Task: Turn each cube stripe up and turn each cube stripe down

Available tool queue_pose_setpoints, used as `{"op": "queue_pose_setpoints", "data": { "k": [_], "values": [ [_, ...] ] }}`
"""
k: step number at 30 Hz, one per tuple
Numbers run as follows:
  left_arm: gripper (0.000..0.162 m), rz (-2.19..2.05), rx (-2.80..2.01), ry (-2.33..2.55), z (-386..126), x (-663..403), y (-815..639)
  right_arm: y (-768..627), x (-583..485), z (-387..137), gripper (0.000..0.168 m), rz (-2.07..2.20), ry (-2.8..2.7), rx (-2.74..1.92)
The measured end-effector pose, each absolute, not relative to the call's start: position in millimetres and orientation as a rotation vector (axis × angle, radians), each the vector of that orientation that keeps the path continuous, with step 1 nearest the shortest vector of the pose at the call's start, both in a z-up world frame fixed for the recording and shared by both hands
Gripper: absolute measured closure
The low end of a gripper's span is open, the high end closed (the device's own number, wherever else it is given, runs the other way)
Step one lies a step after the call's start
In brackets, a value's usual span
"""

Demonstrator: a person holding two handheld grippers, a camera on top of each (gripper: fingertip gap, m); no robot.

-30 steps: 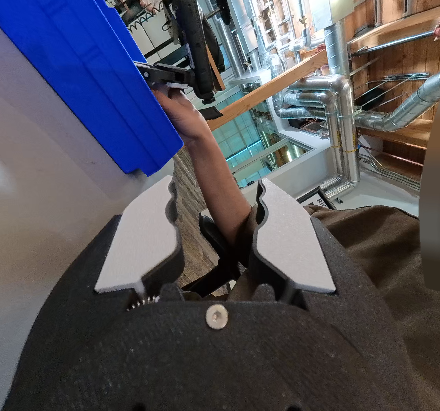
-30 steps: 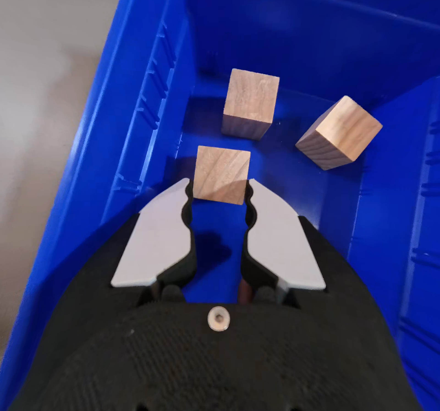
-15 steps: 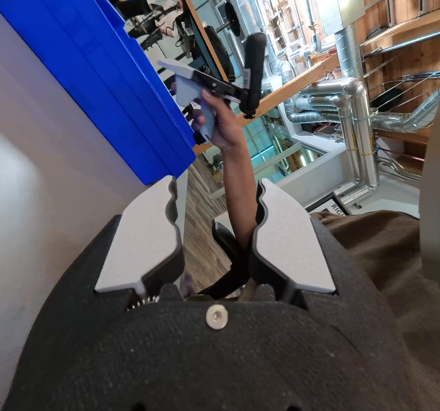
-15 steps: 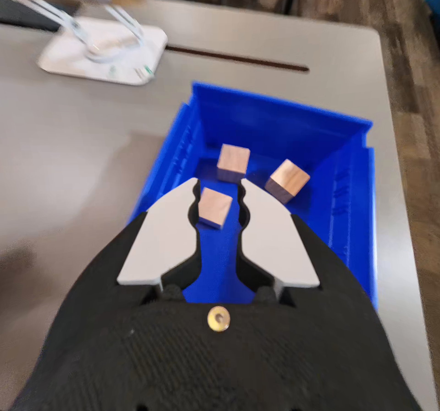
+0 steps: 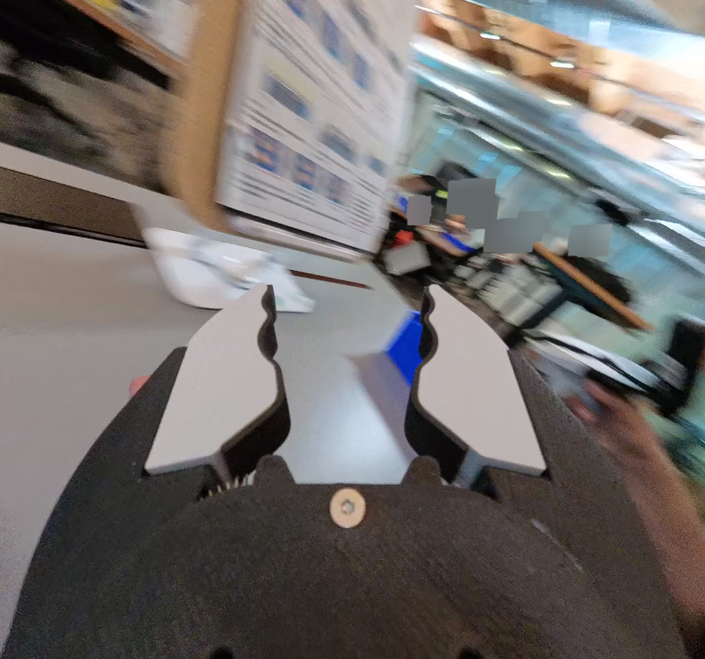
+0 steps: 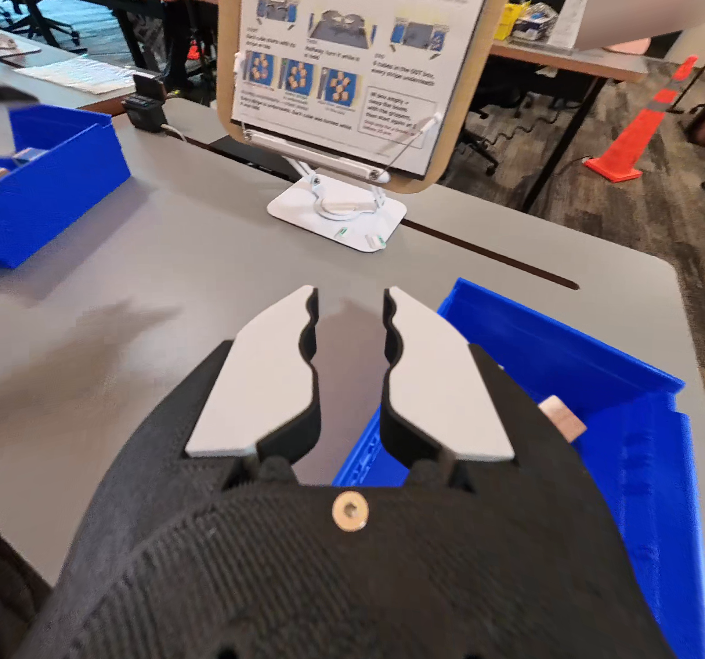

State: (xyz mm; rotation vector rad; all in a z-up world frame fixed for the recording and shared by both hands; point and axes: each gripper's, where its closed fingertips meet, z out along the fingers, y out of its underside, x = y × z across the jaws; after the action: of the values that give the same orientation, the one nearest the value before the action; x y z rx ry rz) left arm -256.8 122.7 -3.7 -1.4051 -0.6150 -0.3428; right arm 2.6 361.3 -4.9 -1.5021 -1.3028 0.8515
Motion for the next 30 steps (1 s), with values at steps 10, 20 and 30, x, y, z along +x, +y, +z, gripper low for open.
{"op": "queue_pose_setpoints", "data": {
  "k": [10,20,30],
  "values": [
    [0.09,0.442,-1.846,-1.251,-120,-443,-91,324,-13,-3,0.136,1.127,-1.3,-1.536],
    [0.094,0.775,-2.077,-1.456,-183,-461,-122,313,-12,6,0.137,1.31,-1.202,-1.572],
    [0.105,0.78,-2.094,-1.493,-190,-463,-126,301,-14,15,0.137,1.424,-1.186,-1.572]
  ]
}}
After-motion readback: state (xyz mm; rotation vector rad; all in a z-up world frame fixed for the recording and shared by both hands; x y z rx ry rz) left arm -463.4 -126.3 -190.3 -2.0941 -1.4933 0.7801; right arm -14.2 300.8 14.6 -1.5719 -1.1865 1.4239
